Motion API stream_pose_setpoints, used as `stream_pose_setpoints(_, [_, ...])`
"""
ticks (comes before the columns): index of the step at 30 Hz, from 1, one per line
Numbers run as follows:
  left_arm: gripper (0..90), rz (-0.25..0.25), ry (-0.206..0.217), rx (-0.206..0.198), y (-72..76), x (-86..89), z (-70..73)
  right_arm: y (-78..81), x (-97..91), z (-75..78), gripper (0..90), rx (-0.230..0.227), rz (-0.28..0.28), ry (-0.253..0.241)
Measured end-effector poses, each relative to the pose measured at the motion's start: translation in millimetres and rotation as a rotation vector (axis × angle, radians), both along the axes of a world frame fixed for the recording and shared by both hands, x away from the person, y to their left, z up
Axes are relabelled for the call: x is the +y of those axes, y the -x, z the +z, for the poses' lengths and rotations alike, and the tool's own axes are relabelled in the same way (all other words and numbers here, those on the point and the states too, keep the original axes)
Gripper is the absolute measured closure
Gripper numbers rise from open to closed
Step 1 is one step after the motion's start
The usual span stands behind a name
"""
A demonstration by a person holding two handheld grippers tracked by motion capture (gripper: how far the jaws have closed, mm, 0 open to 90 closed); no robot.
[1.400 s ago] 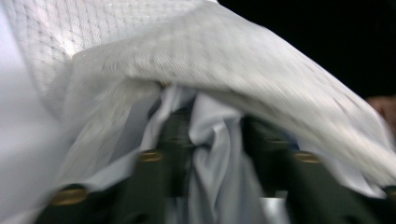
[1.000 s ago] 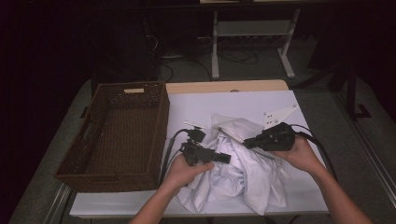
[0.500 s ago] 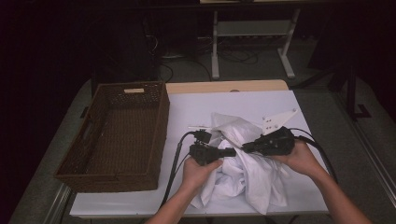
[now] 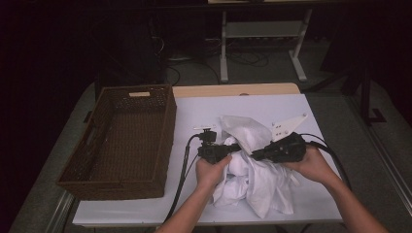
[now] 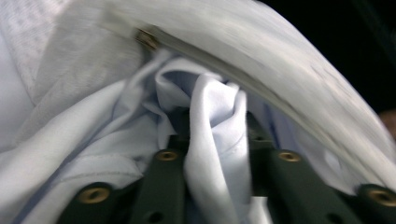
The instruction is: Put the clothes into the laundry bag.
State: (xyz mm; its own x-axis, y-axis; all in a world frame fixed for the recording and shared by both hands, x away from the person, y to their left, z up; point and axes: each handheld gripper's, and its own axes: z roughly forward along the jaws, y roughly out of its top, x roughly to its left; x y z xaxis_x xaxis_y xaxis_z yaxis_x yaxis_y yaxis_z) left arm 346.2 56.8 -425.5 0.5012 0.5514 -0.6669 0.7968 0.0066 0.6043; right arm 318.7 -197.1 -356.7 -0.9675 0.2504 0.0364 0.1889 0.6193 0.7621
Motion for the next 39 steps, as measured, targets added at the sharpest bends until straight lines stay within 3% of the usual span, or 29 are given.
stream_pose_setpoints(2, [47.7,-0.055,-0.068,-0.011,5.7,10.1,10.3,-3.9,-4.8,-1.2,88.5,0.005,-0.020,-0.009])
stream_pose_setpoints(4, [39.0,-0.073,-0.118,-0.025,11.7,20.8,20.8,-7.0,-9.4,-1.6,88.5,0.005,-0.040,-0.020])
stream_pose_setpoints(5, [36.8,-0.083,-0.122,-0.008,13.7,25.1,25.4,-7.9,-10.3,-1.6,88.5,0.009,-0.049,-0.022])
stream_pose_setpoints(6, [34.6,-0.096,-0.100,0.016,15.6,27.5,30.1,-9.2,-10.3,-1.7,88.5,0.004,-0.053,-0.020])
stream_pose_setpoints(7, [31.9,-0.129,-0.083,0.020,18.9,26.8,36.0,-10.9,-10.0,-2.2,88.5,0.002,-0.058,-0.019])
stream_pose_setpoints(9, [28.9,-0.179,-0.106,0.013,23.9,17.6,40.6,-14.2,-9.4,-2.9,88.5,0.005,-0.068,-0.023])
stream_pose_setpoints(10, [26.3,-0.207,-0.112,0.031,25.7,8.9,39.7,-15.8,-8.8,-3.4,88.5,0.006,-0.070,-0.026])
stream_pose_setpoints(11, [24.4,-0.241,-0.145,0.039,26.7,-3.2,35.5,-17.3,-8.0,-4.1,88.5,0.007,-0.073,-0.025])
stream_pose_setpoints(13, [22.5,-0.262,-0.192,0.050,26.1,-20.9,25.4,-19.8,-7.1,-5.5,88.5,0.013,-0.077,-0.027])
stream_pose_setpoints(16, [22.6,-0.239,-0.211,0.092,20.4,-44.3,7.6,-21.3,-4.9,-8.5,88.5,0.021,-0.075,-0.020])
stream_pose_setpoints(18, [31.3,-0.189,-0.229,0.064,15.8,-55.0,-0.8,-21.2,-2.7,-10.6,88.5,0.027,-0.067,-0.016])
stream_pose_setpoints(19, [37.9,-0.161,-0.226,0.031,13.7,-58.1,-3.6,-21.7,-2.0,-11.5,88.5,0.029,-0.065,-0.015])
stream_pose_setpoints(21, [61.6,-0.146,-0.191,0.006,9.0,-56.5,-5.8,-21.9,-1.1,-12.3,88.5,0.025,-0.063,-0.010])
stream_pose_setpoints(22, [71.6,-0.126,-0.133,0.002,6.8,-51.1,-6.6,-21.8,-1.6,-12.0,88.5,0.025,-0.063,-0.013])
stream_pose_setpoints(23, [78.1,-0.114,-0.104,-0.003,7.1,-47.3,-5.8,-21.2,-3.2,-10.7,88.5,0.020,-0.061,-0.020])
stream_pose_setpoints(24, [80.9,-0.111,-0.089,-0.034,9.6,-41.6,-2.3,-20.0,-4.6,-9.2,88.5,0.020,-0.059,-0.027])
stream_pose_setpoints(29, [84.1,-0.128,-0.041,-0.134,35.5,-16.0,27.1,-7.2,-13.5,5.6,88.5,-0.001,-0.030,-0.073])
stream_pose_setpoints(31, [84.5,-0.140,-0.004,-0.138,49.9,-5.3,37.8,-1.3,-15.1,9.9,88.6,-0.005,-0.015,-0.082])
stream_pose_setpoints(33, [84.7,-0.145,-0.013,-0.164,62.5,-0.7,44.9,5.4,-15.6,13.5,88.6,0.002,0.017,-0.108])
stream_pose_setpoints(36, [84.7,-0.122,0.003,-0.141,58.5,-3.2,40.2,12.2,-12.6,16.3,88.6,-0.002,0.047,-0.103])
stream_pose_setpoints(38, [84.7,-0.088,0.035,-0.103,46.0,-10.2,30.5,14.2,-9.4,15.3,88.6,0.003,0.055,-0.090])
stream_pose_setpoints(39, [84.7,-0.066,0.027,-0.102,38.5,-16.2,25.7,15.1,-8.3,14.5,88.6,0.010,0.061,-0.089])
